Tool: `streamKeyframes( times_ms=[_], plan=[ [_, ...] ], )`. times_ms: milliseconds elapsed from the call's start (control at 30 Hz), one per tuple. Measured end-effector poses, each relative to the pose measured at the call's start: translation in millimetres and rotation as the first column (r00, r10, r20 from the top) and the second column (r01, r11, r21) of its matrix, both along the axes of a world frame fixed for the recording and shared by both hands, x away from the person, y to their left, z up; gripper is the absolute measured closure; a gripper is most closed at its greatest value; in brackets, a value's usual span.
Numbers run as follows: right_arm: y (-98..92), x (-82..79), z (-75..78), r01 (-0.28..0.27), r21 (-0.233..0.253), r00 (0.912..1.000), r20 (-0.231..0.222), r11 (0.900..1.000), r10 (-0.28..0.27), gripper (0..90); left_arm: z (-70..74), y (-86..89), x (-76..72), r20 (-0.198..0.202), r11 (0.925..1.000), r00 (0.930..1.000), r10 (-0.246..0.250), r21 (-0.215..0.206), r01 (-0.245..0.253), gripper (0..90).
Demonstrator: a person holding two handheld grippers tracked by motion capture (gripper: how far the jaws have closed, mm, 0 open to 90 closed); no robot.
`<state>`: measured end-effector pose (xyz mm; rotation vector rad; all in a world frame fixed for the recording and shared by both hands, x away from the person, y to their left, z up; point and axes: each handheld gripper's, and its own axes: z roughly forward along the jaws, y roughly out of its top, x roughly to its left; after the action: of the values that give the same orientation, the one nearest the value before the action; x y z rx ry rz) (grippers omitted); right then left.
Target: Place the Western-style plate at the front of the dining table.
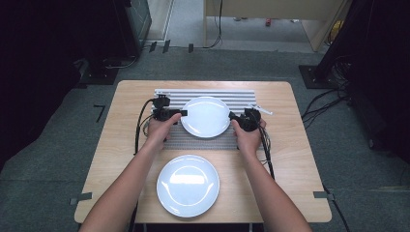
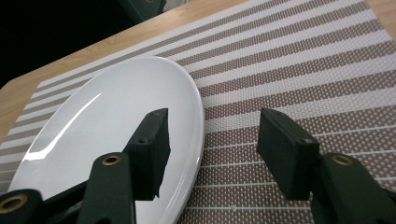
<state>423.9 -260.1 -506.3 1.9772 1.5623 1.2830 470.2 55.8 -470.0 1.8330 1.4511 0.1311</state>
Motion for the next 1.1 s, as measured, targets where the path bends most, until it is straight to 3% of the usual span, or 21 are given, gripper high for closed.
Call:
streamKeyframes(
  times_ms=[267, 600, 767, 1000, 1100],
  plan=[
    [-2.3, -17.1, 26.3, -0.067, -0.108, 0.9975, 0.012, 0.992, 0.069, 35.8, 17.3, 4.6, -19.8, 0.066, 0.9990, 0.9974, -0.027, -0.032, 0.029, 28.8],
    [-0.5, -43.6, 53.6, -0.190, -0.135, 0.9759, 0.082, 0.972, 0.202, 30.1, 37.3, 12.9, -49.0, 0.140, 0.9977, 0.9895, -0.036, -0.051, 0.044, 21.1],
    [-4.9, -55.5, 59.9, -0.210, -0.134, 0.9713, 0.086, 0.969, 0.222, 29.2, 42.2, 25.6, -63.9, 0.156, 0.9981, 0.9874, -0.027, -0.051, 0.035, 19.3],
    [-18.2, -70.4, 57.3, -0.235, -0.140, 0.9671, 0.065, 0.962, 0.246, 27.9, 45.6, 50.9, -87.6, 0.168, 0.9966, 0.9857, 0.016, -0.083, -0.003, 18.2],
    [-25.8, -76.0, 56.9, -0.235, -0.143, 0.9671, 0.064, 0.961, 0.246, 27.7, 45.3, 60.0, -98.7, 0.178, 0.9972, 0.9836, 0.029, -0.074, -0.016, 17.8]
  ],
)
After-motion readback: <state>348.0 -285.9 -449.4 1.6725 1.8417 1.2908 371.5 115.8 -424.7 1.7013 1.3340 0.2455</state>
